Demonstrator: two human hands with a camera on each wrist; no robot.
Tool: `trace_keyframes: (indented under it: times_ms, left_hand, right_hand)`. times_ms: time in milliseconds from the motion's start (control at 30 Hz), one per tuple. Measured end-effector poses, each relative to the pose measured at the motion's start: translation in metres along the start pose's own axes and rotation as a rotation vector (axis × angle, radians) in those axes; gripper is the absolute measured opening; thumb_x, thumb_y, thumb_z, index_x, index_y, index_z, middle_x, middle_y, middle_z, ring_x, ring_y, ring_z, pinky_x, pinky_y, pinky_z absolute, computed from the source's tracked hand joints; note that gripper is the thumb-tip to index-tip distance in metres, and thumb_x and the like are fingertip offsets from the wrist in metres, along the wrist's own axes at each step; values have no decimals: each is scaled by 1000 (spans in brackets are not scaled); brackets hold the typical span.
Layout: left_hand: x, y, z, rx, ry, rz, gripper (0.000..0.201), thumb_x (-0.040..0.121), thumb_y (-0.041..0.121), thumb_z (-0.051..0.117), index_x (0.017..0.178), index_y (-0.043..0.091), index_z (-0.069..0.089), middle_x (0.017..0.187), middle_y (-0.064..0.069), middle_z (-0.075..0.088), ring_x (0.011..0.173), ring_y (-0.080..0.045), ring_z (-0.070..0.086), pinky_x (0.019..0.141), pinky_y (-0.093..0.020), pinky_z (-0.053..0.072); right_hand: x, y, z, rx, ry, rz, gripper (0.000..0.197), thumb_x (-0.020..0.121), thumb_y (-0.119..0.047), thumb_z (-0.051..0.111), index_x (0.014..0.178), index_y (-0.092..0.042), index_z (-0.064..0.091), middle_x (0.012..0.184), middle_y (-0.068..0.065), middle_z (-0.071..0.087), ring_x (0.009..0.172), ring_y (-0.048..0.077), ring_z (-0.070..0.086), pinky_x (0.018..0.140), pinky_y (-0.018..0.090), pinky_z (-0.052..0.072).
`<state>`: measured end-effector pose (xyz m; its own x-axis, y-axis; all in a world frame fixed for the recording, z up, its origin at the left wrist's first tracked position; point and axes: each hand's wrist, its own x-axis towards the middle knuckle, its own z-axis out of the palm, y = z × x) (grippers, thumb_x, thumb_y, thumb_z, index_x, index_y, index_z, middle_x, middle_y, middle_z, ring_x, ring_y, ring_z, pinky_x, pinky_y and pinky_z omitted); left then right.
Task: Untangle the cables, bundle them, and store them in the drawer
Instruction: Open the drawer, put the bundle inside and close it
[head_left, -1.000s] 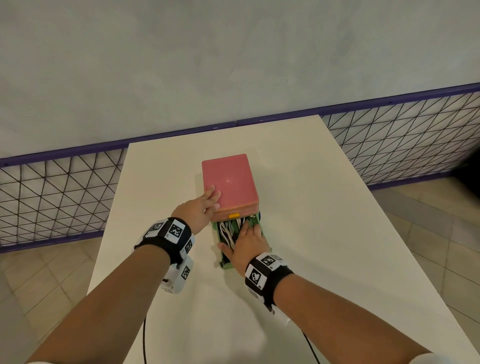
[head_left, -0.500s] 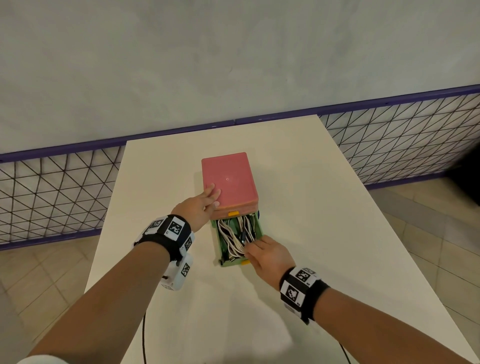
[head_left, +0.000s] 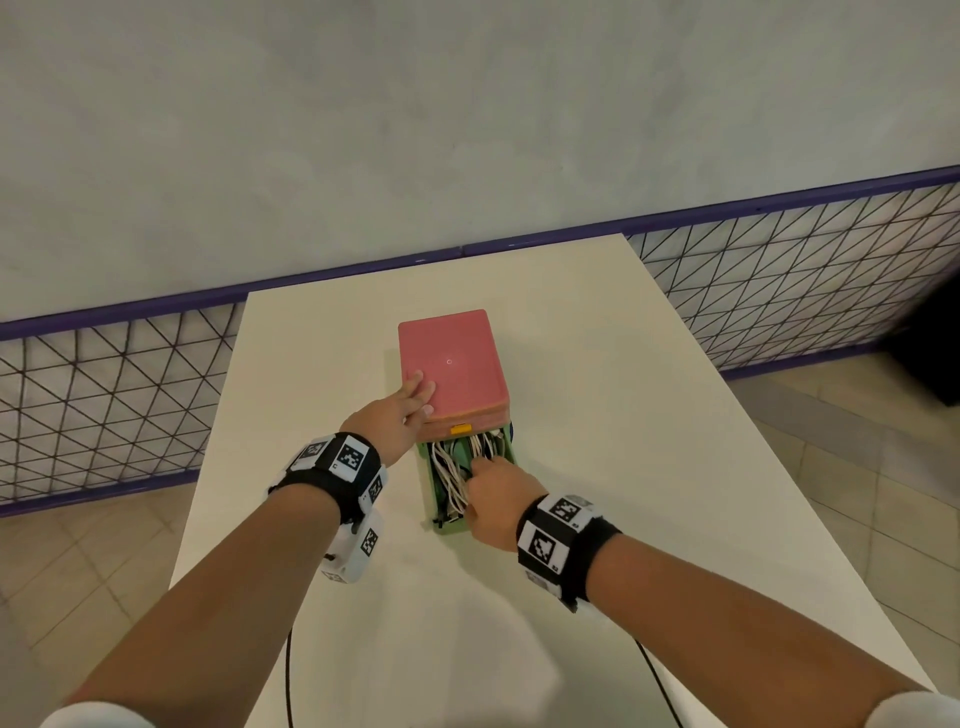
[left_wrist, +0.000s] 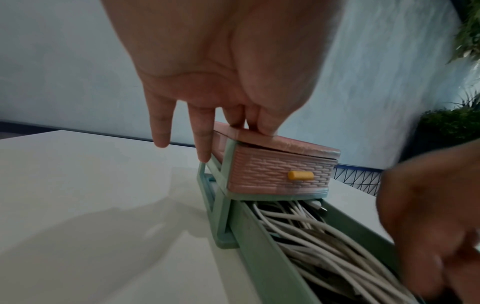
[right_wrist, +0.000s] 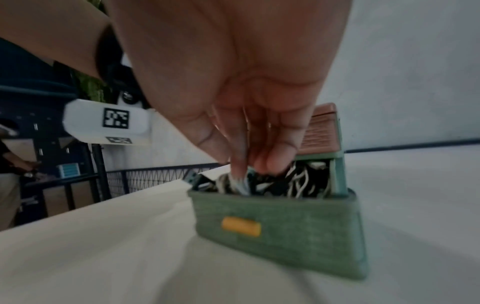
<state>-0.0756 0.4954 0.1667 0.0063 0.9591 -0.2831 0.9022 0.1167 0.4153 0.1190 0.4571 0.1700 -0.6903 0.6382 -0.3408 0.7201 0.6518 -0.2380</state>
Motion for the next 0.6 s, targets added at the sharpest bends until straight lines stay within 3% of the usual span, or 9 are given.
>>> trace_keyframes:
  times_ms: [33, 100, 233, 400, 500, 567, 600]
  left_hand:
    - [0, 0, 0, 2, 1, 0, 47, 102, 38, 31, 149, 32, 27, 160, 15, 7, 140, -15, 35, 114, -32, 27]
    - [-1, 1, 0, -2, 4, 1, 47, 102, 38, 31, 149, 32, 27, 160, 14, 7, 141, -15, 34, 115, -32, 26]
    - [-1, 1, 1, -14, 9, 11, 47, 102, 37, 31, 149, 31, 27, 160, 13, 7, 142, -14, 32, 114, -29, 24]
    - [0, -2, 2, -4, 4, 9, 47, 102, 37, 31, 149, 31, 26, 160, 13, 6, 141, -13, 33, 113, -27, 24]
    - [1, -3, 2, 11, 1, 7, 48, 102, 38, 31, 149, 32, 26, 160, 13, 6, 140, -15, 35, 113, -29, 26]
    - [1, -3, 2, 23, 0, 4, 48, 102, 39, 31, 149, 33, 26, 160, 14, 6, 140, -15, 36, 113, -30, 26]
    - [2, -4, 2, 19, 1, 2, 47, 102, 39, 31, 149, 33, 26, 160, 14, 6, 139, -15, 36, 114, -30, 27]
  right_hand:
    - [-4, 0, 7, 8, 94, -52, 26, 91, -19, 48, 108, -1, 58, 110, 15, 54, 97, 32, 51, 80, 36, 43]
    - [-11, -4, 20, 23, 235, -140, 29, 82, -20, 60, 109, -9, 61, 105, 13, 57, 91, 32, 55, 73, 37, 49]
    - [-3, 3, 42, -54, 292, -251, 29, 61, -18, 80, 87, -26, 72, 80, 0, 61, 67, 22, 57, 50, 23, 49]
    - [9, 4, 39, -80, 257, -250, 25, 39, -22, 83, 60, -26, 70, 61, -10, 60, 53, 14, 55, 45, 14, 42]
    - [11, 6, 40, 36, 313, -273, 10, 59, -25, 68, 56, -16, 67, 66, 0, 60, 52, 21, 56, 47, 20, 48]
    - [13, 10, 43, 121, 279, -257, 21, 72, -21, 54, 62, -11, 70, 77, 6, 60, 59, 27, 58, 52, 27, 52]
    - [13, 9, 43, 175, 242, -217, 20, 75, -16, 55, 67, -9, 72, 83, 8, 60, 67, 30, 59, 56, 30, 52]
